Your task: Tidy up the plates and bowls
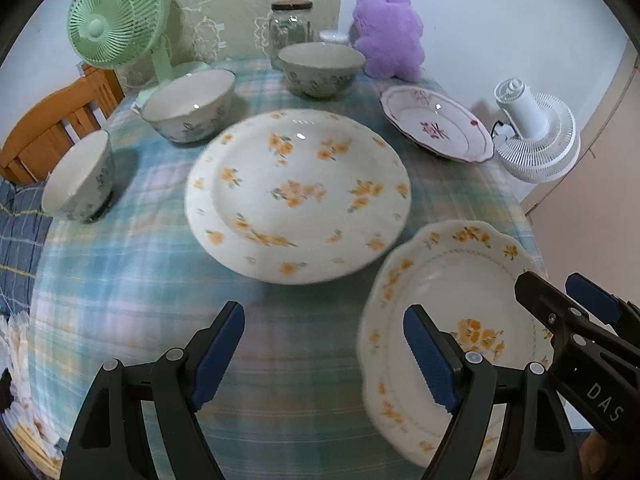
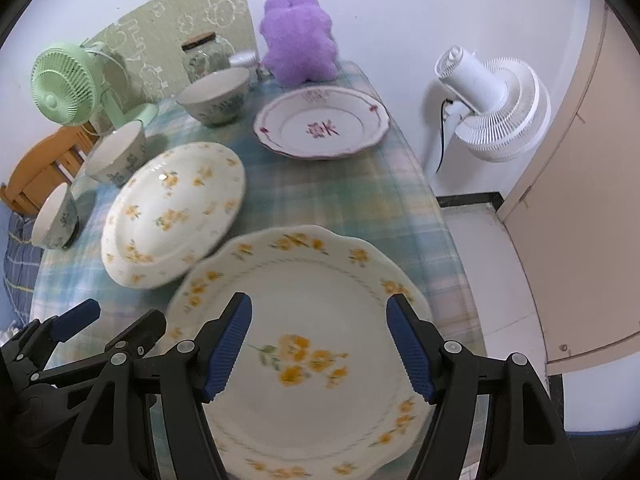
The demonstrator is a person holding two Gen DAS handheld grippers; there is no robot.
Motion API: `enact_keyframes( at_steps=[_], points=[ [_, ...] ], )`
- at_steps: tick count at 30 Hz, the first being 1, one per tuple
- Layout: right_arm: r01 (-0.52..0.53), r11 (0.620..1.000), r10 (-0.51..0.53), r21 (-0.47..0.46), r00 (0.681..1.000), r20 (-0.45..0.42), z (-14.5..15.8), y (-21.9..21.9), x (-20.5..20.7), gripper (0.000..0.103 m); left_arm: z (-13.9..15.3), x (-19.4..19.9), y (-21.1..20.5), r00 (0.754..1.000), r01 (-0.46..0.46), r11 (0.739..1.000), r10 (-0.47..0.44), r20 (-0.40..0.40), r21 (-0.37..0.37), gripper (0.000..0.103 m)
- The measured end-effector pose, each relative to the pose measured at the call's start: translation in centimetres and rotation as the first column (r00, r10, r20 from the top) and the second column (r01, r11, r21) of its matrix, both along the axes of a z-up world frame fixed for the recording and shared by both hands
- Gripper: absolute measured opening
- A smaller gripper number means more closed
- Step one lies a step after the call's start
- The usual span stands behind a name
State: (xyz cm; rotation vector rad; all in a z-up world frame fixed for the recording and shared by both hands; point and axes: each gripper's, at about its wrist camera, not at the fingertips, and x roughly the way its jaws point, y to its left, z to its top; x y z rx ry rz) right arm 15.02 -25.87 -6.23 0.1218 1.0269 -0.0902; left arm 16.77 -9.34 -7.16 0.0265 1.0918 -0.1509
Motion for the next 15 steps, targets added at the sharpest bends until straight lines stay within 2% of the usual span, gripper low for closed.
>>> enact_keyframes(
  at_steps=[7, 15],
  points=[
    [0.045, 0.999, -0.045, 0.006, 0.999, 0.015, 1.4, 3.6, 0.4, 0.073, 1.3, 0.4, 3.2, 0.995, 0.082, 0.997, -0.082, 0.063, 0.006, 0.081],
    [0.083, 0.996, -0.084, 0.020, 0.996, 0.042, 2.4, 7.1, 2.2, 0.073, 2.2, 3.0, 5.9, 0.994, 0.058, 0.998, -0.058, 0.091, 0.004, 0.081]
  ],
)
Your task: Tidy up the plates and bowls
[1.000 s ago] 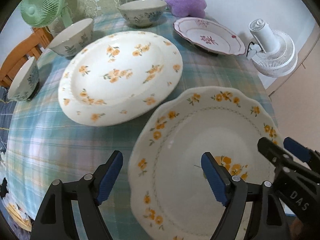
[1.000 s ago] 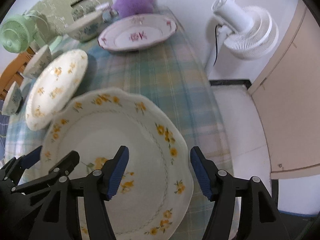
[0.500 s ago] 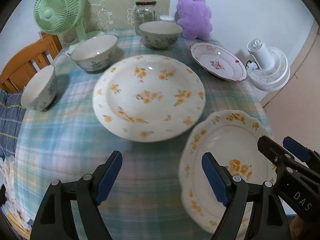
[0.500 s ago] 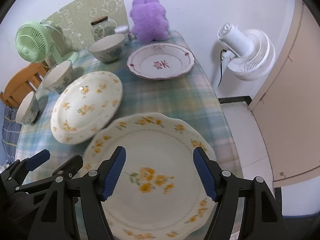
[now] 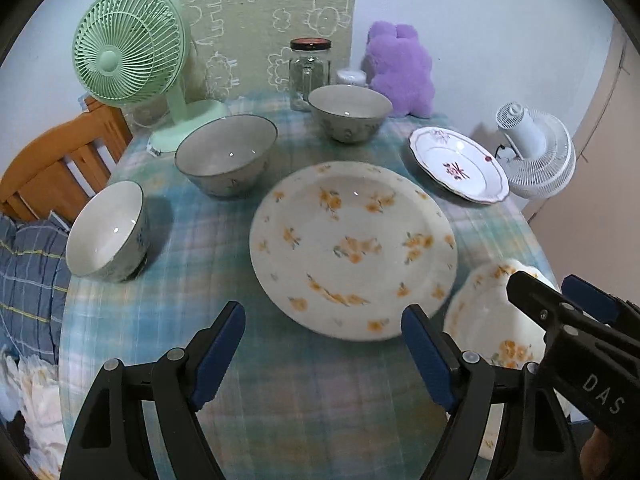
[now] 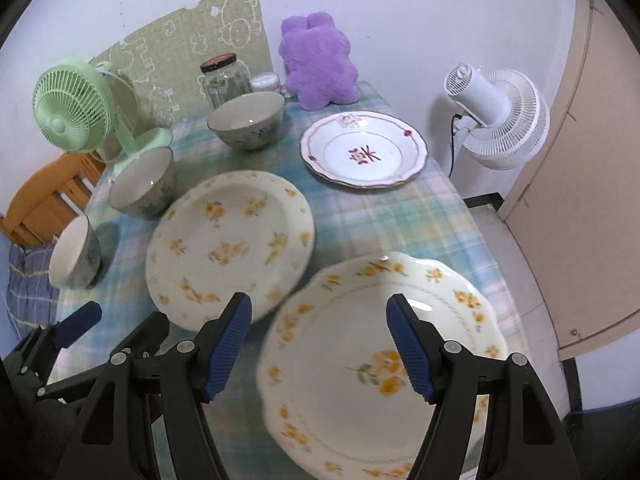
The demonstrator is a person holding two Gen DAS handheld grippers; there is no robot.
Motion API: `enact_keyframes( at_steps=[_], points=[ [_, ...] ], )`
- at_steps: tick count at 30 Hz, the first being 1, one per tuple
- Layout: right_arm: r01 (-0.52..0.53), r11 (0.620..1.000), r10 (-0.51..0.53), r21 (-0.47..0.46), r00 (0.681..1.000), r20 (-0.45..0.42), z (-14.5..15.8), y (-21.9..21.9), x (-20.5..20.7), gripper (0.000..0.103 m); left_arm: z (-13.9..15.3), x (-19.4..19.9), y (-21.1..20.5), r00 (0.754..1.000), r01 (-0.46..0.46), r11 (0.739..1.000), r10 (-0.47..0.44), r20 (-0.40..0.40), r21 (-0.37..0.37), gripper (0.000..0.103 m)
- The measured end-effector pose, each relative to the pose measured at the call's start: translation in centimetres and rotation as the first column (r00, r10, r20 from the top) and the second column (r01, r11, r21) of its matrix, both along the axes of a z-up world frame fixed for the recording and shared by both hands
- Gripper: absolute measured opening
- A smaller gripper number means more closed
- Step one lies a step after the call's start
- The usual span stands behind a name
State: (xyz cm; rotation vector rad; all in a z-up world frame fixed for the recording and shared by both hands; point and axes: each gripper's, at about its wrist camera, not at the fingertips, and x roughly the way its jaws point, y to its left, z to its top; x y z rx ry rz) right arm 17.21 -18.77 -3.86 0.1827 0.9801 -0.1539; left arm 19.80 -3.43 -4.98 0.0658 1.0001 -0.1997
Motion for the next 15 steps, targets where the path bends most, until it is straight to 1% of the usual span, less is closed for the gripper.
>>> enact_keyframes(
  at_steps=[3, 8, 15],
  points=[
    [-0.012, 1.000, 0.012, -0.014, 1.000, -0.002, 0.1, 0.9, 1.3, 0.073, -0.2, 1.2, 0.2, 1.000, 0.003, 1.000, -0.003, -0.012, -0.013, 0.081],
    [-0.039, 0.999, 0.039, -0.034, 0.999, 0.005, -0.1, 1.7, 4.1, 0.073, -0.7, 3.9, 0.0, 1.000, -0.013, 1.000, 0.013, 0.003, -0.005, 0.081],
    [-0.075, 0.997, 0.075, -0.019, 0.997, 0.002, -1.7, 1.4, 9.2, 0.073, -2.3, 8.0, -0.3, 0.998, -0.056, 0.998, 0.057, -0.013, 0.012, 0.081]
  ],
)
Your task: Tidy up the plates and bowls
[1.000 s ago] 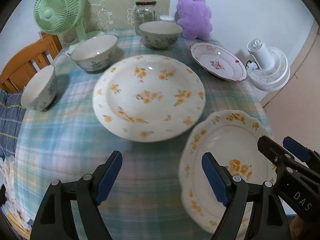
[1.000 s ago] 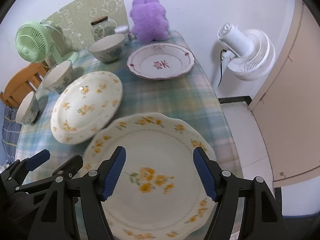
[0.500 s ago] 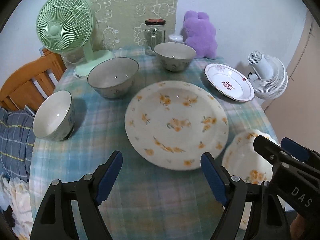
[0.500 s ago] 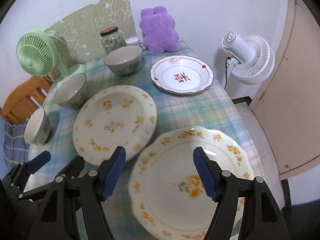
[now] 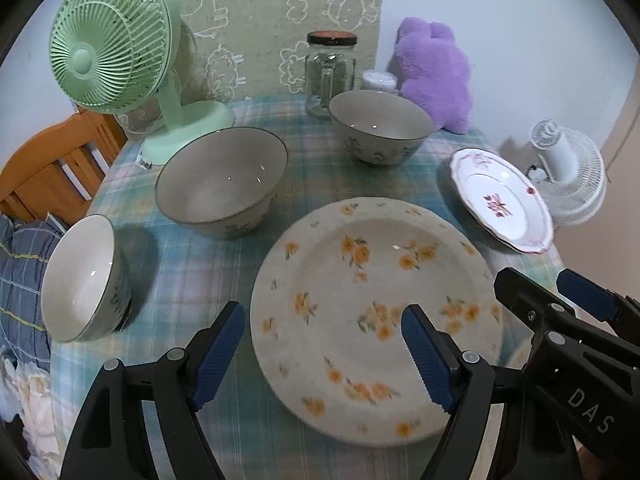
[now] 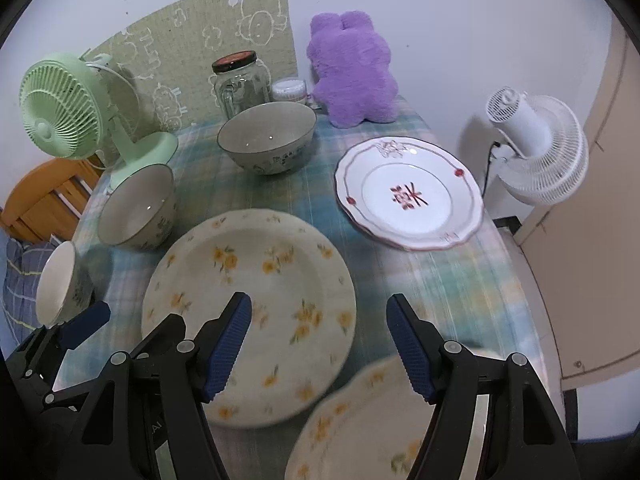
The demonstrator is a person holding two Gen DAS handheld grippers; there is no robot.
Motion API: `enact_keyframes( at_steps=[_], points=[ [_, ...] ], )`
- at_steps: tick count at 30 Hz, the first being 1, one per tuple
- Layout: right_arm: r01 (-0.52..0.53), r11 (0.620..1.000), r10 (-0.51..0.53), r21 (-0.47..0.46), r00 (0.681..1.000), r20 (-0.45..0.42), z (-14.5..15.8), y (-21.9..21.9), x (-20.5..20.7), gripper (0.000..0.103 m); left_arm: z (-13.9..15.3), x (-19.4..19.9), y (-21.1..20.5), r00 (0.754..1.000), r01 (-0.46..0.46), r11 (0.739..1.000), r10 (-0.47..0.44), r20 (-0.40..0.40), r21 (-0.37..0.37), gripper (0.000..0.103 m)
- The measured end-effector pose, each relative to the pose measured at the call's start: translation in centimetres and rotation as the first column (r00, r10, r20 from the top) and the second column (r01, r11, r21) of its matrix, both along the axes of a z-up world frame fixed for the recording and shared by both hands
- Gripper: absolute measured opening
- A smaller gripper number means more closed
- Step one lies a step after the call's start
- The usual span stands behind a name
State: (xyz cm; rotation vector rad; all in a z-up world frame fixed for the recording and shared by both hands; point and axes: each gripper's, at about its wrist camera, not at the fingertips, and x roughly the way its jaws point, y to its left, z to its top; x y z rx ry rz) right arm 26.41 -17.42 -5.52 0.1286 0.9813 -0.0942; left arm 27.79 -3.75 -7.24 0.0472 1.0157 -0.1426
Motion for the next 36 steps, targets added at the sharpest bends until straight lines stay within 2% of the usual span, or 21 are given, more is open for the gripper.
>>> enact_keyframes(
  at_steps=[11, 15, 22, 30, 36],
  points=[
    [-0.060, 0.998, 0.060, 0.005, 0.995, -0.075, -4.1, 0.1, 5.0, 0.073, -4.0, 3.1, -0.5, 0.997, -0.052, 0.997, 0.055, -0.062, 0.049, 0.081],
    [-0.058, 0.998, 0.059, 0.011, 0.993, -0.105, -5.5, -0.1, 5.9, 0.073, -4.6, 3.4, -0.7, 0.997, -0.058, 0.994, 0.062, -0.043, 0.093, 0.081],
    [-0.072, 0.997, 0.071, 0.000, 0.988, -0.139, -7.0, 0.4, 7.0, 0.073, -6.1, 4.3, 0.2, 0.990, -0.074, 0.995, 0.082, -0.117, 0.073, 0.077],
    [-0.063, 0.998, 0.064, 0.015, 0.983, -0.173, -8.1, 0.1, 7.9, 0.073, -6.3, 4.3, 0.0, 0.991, -0.062, 0.995, 0.070, -0.111, 0.077, 0.078],
    [-0.062, 0.998, 0.055, -0.027, 0.978, -0.201, -8.5, 0.7, 8.3, 0.074, -6.3, 4.4, -0.3, 0.991, -0.051, 0.996, 0.060, -0.118, 0.074, 0.079]
  ],
)
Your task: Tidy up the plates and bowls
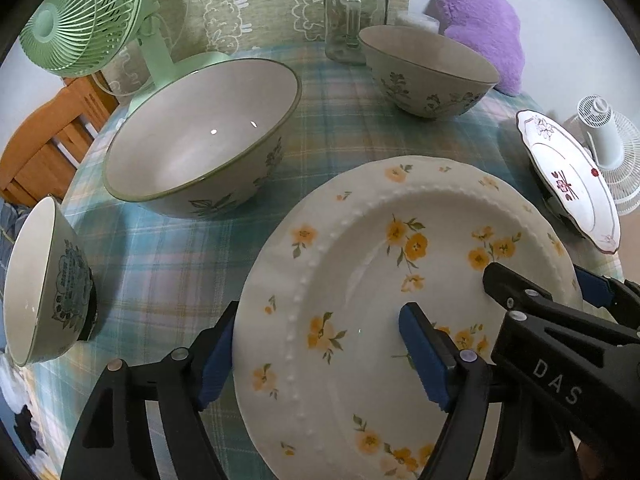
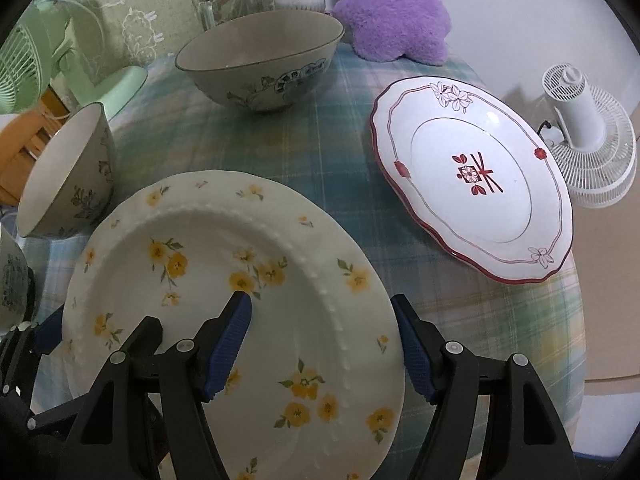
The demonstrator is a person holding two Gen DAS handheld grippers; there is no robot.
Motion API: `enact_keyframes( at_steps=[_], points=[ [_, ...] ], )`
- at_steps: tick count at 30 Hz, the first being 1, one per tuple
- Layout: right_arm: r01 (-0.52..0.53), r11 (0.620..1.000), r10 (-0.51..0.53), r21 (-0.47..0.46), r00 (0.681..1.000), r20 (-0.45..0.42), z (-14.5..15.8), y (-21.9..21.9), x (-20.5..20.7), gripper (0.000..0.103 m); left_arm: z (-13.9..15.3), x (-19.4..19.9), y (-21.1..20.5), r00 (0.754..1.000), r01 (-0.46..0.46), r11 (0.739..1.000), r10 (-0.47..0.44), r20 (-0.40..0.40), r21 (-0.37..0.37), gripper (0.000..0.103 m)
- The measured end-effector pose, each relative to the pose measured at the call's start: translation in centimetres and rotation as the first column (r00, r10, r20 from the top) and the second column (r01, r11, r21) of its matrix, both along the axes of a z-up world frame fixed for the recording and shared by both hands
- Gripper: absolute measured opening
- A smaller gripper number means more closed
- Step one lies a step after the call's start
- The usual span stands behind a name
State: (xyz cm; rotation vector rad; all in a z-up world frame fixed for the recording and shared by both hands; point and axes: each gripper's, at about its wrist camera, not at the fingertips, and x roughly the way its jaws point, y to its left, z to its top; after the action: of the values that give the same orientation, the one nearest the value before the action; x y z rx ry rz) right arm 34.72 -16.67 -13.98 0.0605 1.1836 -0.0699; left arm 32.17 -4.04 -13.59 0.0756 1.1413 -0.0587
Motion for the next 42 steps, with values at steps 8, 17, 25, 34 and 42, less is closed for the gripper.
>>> enact_keyframes(
  at_steps=[8, 17, 25, 34, 42],
  points=[
    [-0.016, 1.000, 0.016, 0.009, 1.000, -0.024, 0.5, 0.9, -0.4, 0.074, 0.3, -0.5, 1.6, 0.999, -0.026, 1.000, 0.025, -0.047, -0.008, 0.079],
    [-0.060, 0.997, 0.064, 0.046, 0.995, -0.072, -0.1, 2.8, -2.4, 0.073, -0.1, -2.5, 3.3, 0.998, -0.024, 1.000, 0.024, -0.065, 0.006, 0.082],
    [-0.090, 0.993, 0.097, 0.077, 0.991, -0.095, -0.5, 2.5, -2.9, 0.072, -0.9, -2.6, 4.2, 0.991, -0.055, 0.995, 0.044, -0.125, -0.086, 0.086],
    [-0.073, 0.995, 0.080, 0.070, 0.993, -0.092, -0.2, 2.6, -3.7, 0.073, 0.3, -3.4, 4.1, 0.995, -0.019, 0.998, 0.012, -0.102, -0.067, 0.085],
    [-0.065, 0.996, 0.069, 0.055, 0.995, -0.077, 1.9, 3.4, -5.6, 0.073, 2.6, -5.5, 4.6, 0.996, -0.004, 0.997, -0.002, -0.085, -0.073, 0.085]
  ],
)
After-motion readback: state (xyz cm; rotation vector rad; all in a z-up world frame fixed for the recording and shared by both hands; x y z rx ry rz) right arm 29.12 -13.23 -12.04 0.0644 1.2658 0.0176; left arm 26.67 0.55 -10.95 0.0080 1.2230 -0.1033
